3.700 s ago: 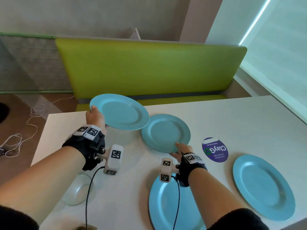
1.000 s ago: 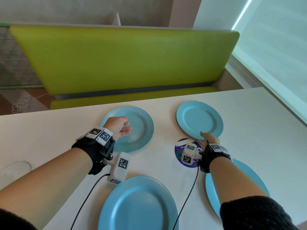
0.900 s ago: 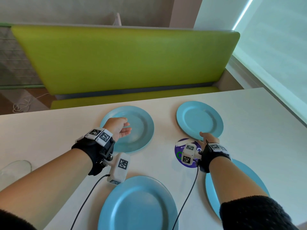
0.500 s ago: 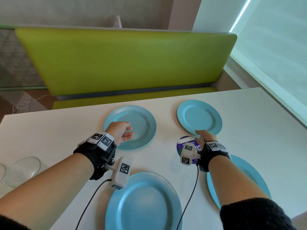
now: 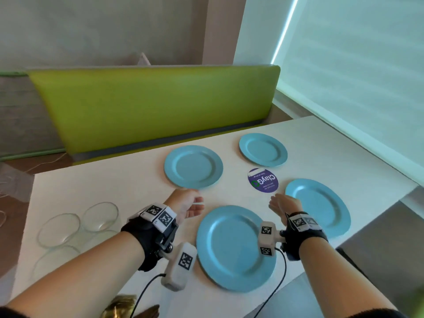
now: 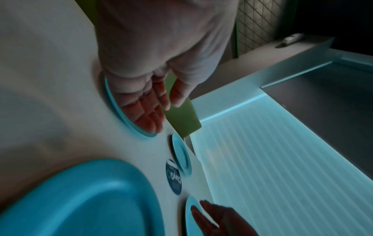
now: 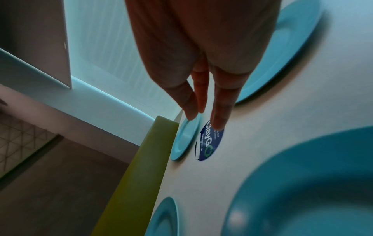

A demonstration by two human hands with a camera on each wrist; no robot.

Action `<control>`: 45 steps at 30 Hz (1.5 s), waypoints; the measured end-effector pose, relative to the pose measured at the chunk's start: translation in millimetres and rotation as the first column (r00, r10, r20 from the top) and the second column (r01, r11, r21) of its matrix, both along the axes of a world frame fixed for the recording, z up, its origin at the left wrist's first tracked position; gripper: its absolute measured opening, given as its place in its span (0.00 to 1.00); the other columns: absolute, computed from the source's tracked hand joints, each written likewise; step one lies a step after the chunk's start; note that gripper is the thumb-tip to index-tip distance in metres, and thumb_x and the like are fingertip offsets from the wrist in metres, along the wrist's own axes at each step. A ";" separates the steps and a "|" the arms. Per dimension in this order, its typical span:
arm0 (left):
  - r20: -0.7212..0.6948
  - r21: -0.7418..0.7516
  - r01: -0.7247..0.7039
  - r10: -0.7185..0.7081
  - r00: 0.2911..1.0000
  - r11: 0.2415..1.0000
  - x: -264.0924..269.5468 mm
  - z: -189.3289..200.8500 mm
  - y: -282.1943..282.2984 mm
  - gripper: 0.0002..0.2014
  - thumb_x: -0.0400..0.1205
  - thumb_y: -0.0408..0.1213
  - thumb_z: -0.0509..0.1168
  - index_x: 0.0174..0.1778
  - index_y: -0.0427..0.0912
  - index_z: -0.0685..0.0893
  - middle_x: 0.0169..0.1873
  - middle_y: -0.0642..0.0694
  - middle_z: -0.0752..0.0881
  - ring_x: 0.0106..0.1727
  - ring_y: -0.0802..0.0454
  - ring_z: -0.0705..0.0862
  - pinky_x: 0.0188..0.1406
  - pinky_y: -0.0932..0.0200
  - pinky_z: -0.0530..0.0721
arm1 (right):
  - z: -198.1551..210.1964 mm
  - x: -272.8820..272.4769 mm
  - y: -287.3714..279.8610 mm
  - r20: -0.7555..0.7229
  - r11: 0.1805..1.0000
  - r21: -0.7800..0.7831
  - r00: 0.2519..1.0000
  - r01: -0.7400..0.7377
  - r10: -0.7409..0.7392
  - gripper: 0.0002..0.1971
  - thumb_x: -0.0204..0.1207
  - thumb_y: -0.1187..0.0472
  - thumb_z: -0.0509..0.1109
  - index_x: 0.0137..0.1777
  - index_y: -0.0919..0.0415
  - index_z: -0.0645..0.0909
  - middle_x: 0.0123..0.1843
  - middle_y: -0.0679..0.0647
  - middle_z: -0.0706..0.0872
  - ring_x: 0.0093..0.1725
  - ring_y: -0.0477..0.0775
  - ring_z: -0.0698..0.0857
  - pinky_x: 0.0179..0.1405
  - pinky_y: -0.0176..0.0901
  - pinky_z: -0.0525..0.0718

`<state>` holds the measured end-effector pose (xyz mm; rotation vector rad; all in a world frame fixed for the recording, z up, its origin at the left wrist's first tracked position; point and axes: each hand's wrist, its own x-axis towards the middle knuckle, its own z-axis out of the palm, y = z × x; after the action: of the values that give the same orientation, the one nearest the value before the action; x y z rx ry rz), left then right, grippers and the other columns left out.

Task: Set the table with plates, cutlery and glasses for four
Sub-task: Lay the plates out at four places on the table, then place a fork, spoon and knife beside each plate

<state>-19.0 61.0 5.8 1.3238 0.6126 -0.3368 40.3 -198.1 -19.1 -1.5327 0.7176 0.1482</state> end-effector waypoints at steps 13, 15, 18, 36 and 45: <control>-0.248 0.639 0.608 -0.621 0.743 0.472 -166.2 -19.8 59.7 0.07 0.82 0.42 0.62 0.46 0.42 0.80 0.42 0.42 0.82 0.46 0.46 0.83 0.44 0.59 0.76 | -8.3 -172.6 80.5 -0.136 0.988 -0.065 0.982 -0.139 0.130 0.10 0.81 0.70 0.63 0.37 0.63 0.75 0.33 0.58 0.77 0.29 0.54 0.77 0.18 0.38 0.81; -0.331 0.736 0.606 -0.621 0.711 0.301 -178.2 -20.8 76.5 0.11 0.82 0.42 0.62 0.49 0.37 0.82 0.49 0.41 0.85 0.60 0.43 0.84 0.50 0.59 0.77 | -10.8 -183.4 93.3 -0.166 0.974 -0.074 0.966 -0.215 0.200 0.11 0.82 0.69 0.62 0.36 0.61 0.75 0.33 0.56 0.77 0.29 0.53 0.77 0.25 0.41 0.79; -0.435 0.775 0.613 -0.574 0.694 0.154 -193.7 -28.0 99.8 0.16 0.79 0.37 0.63 0.58 0.30 0.84 0.59 0.34 0.86 0.62 0.40 0.84 0.58 0.53 0.82 | -13.6 -195.5 110.3 -0.192 0.948 -0.104 0.941 -0.301 0.278 0.10 0.82 0.68 0.63 0.38 0.61 0.76 0.34 0.56 0.79 0.29 0.53 0.78 0.25 0.41 0.79; -0.574 0.779 0.620 -0.509 0.642 -0.096 -231.1 -79.7 148.9 0.23 0.81 0.42 0.64 0.70 0.37 0.75 0.68 0.38 0.78 0.70 0.41 0.78 0.68 0.52 0.77 | -15.4 -231.6 157.3 -0.361 0.769 -0.208 0.778 -0.605 0.514 0.13 0.83 0.67 0.62 0.64 0.70 0.78 0.34 0.53 0.77 0.27 0.49 0.78 0.16 0.33 0.76; -0.520 0.796 0.606 -0.539 0.663 -0.022 -225.5 -81.6 158.2 0.20 0.79 0.39 0.67 0.67 0.39 0.80 0.64 0.40 0.81 0.65 0.43 0.81 0.65 0.56 0.79 | -22.0 -238.4 138.0 -0.380 0.774 -0.233 0.788 -0.588 0.484 0.08 0.82 0.67 0.63 0.57 0.66 0.78 0.36 0.54 0.77 0.28 0.51 0.78 0.22 0.38 0.77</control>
<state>-244.6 219.2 -75.8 2.8551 0.1742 -0.7765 -198.1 -60.2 -41.1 -2.0585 0.5250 0.7462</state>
